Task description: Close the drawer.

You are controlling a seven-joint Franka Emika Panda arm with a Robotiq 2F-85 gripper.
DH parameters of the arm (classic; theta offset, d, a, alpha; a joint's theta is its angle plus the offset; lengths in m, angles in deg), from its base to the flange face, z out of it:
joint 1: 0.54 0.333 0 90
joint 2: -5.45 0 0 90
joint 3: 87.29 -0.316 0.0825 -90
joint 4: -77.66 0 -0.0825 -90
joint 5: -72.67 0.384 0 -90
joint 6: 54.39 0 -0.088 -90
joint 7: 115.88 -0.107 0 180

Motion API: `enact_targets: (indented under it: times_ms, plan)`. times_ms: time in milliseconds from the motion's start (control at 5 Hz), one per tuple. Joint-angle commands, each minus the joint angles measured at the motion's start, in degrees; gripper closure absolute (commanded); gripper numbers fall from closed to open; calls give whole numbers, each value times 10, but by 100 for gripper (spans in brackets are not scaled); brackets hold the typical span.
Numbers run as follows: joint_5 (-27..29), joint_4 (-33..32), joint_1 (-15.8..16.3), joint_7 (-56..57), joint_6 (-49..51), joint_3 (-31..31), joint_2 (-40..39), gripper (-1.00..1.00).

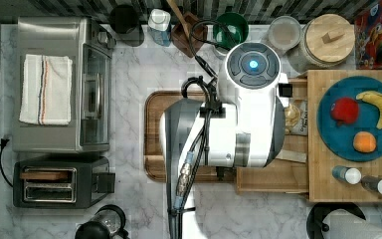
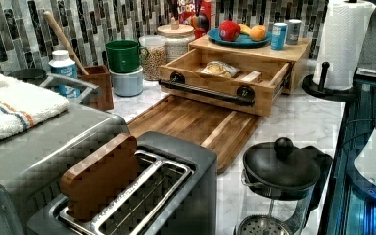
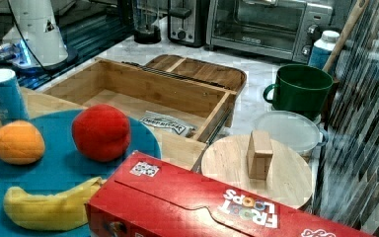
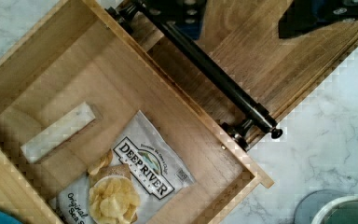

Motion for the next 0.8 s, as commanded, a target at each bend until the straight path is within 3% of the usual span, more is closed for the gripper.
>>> enact_targets:
  times_ms: [200, 400, 600, 800]
  plan:
    - [-2, 0, 0, 7, -1, 0, 0, 100]
    - [-2, 0, -1, 7, -1, 0, 0, 100]
    - [-21, -36, 7, 34, -37, -8, 17, -100]
    - [23, 7, 13, 26, 9, -29, -13, -100]
